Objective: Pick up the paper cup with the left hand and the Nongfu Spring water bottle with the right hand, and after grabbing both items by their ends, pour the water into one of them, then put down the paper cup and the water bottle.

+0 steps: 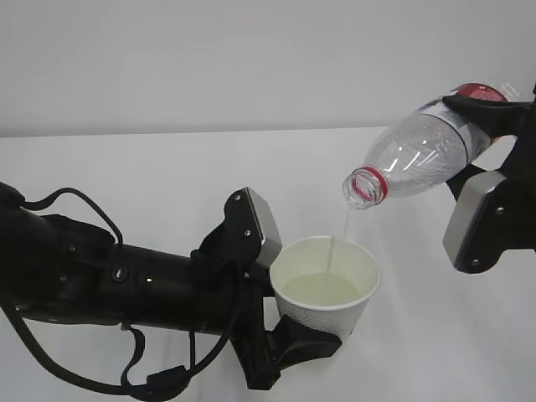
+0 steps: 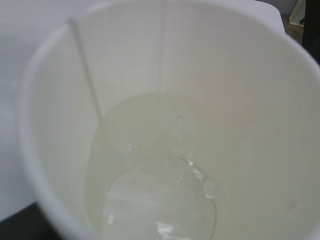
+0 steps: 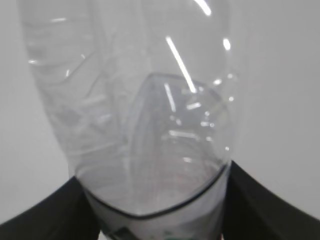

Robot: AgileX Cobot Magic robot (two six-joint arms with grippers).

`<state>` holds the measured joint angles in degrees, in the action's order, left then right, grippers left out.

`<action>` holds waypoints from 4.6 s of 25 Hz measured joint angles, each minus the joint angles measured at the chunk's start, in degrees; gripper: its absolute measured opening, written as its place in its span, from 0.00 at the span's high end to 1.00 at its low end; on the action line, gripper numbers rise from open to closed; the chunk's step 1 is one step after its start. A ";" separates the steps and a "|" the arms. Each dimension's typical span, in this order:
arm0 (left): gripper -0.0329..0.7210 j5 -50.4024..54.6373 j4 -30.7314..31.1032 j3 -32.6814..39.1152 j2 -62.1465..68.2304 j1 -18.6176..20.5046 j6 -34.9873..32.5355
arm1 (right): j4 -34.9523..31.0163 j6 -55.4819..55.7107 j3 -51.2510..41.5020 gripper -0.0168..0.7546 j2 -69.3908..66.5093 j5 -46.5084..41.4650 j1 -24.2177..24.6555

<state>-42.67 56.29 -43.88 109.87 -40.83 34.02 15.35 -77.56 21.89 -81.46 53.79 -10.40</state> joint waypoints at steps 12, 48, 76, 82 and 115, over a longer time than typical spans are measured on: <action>0.25 0.09 0.00 0.00 0.00 0.00 0.00 | 0.00 0.00 0.00 0.36 0.00 0.24 0.00; 0.25 0.13 -0.53 0.00 0.00 0.00 0.00 | 0.00 -0.25 0.00 0.36 0.00 0.46 0.00; 0.25 0.22 -0.92 0.00 0.09 0.00 0.00 | 0.00 -0.75 0.00 0.36 0.00 0.68 0.00; 0.25 0.22 -0.96 0.00 0.09 0.00 0.00 | 0.00 -0.88 0.00 0.36 0.00 0.68 0.00; 0.25 -3.29 -3.78 -1.07 0.09 0.00 0.00 | -0.12 27.06 0.00 0.37 0.00 1.25 0.00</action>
<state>-45.96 52.51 -44.95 109.96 -40.83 34.02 15.23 -50.50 21.89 -81.46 55.05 -10.40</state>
